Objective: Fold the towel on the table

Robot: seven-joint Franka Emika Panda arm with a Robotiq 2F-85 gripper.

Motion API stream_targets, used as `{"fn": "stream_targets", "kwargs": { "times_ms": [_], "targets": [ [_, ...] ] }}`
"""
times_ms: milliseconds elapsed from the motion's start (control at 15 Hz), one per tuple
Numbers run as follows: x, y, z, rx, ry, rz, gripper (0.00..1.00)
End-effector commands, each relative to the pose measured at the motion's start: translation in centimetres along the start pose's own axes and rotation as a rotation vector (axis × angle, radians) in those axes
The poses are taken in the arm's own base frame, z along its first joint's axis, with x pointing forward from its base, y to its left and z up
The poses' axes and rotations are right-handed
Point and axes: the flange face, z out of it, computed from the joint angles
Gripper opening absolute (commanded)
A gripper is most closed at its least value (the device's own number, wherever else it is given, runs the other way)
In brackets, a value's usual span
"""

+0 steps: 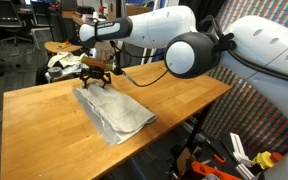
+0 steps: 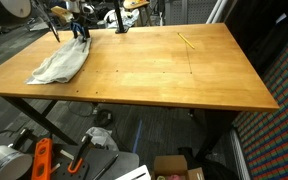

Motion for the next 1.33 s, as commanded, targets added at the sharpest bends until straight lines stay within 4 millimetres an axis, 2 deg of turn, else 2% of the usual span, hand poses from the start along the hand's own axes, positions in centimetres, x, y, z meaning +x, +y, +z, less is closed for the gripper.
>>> {"fn": "stream_targets", "kwargs": {
  "times_ms": [0,333,733,1067,1267],
  "targets": [
    [0.8,-0.9,0.3,0.112,0.040,0.028,1.00],
    [2.2,-1.3,-0.5,0.164,0.184,0.036,1.00],
    [3.3,0.9,-1.0,0.090,0.207,0.017,1.00],
    [2.9,2.1,-1.5,0.019,0.157,-0.068,1.00],
    [2.3,2.4,-2.5,-0.013,0.141,-0.154,1.00]
  ]
}}
